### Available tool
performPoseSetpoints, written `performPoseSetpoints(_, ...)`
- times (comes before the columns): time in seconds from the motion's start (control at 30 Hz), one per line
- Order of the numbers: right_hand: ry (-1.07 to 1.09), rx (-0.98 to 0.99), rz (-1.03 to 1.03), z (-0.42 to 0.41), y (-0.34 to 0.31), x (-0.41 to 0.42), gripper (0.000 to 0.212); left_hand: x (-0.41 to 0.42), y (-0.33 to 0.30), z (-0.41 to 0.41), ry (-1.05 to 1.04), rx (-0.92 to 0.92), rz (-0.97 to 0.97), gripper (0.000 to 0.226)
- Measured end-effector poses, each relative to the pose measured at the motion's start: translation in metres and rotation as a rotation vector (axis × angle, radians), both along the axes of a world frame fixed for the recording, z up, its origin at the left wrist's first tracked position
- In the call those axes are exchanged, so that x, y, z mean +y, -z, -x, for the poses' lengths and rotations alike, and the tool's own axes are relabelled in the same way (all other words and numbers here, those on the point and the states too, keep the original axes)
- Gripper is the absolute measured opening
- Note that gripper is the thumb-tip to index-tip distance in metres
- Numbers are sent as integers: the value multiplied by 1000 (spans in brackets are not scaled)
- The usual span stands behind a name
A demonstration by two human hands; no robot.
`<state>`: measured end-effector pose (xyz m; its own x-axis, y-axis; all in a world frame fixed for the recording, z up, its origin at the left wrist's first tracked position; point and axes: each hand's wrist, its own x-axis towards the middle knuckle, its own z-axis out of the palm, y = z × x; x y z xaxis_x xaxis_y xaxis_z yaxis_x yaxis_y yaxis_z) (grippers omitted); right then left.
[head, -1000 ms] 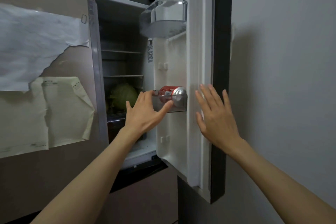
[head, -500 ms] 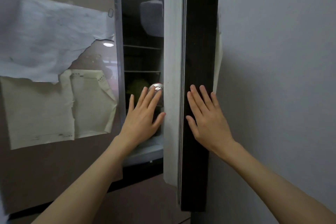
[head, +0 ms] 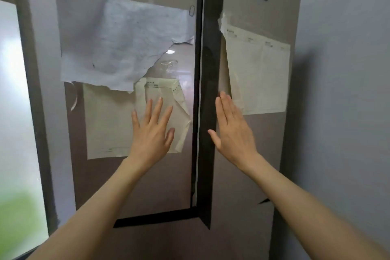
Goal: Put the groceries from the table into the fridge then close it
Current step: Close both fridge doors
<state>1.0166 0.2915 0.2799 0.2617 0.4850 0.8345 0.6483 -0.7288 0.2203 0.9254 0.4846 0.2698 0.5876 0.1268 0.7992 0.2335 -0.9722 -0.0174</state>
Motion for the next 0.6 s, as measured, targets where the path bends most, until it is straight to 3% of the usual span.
performPoseSetpoints(0.2,-39,73,-98,-35,10,45,66,49,1,-2,-82,-79,-81,61)
performPoseSetpoints(0.37,-97,-21,-205,-61,23,62,66,71,5,-22,-137,-120,-155,60)
performPoseSetpoints(0.6,-139,-107,-262,-84,26,83,63,87,20,-42,-187,-321,-299,56)
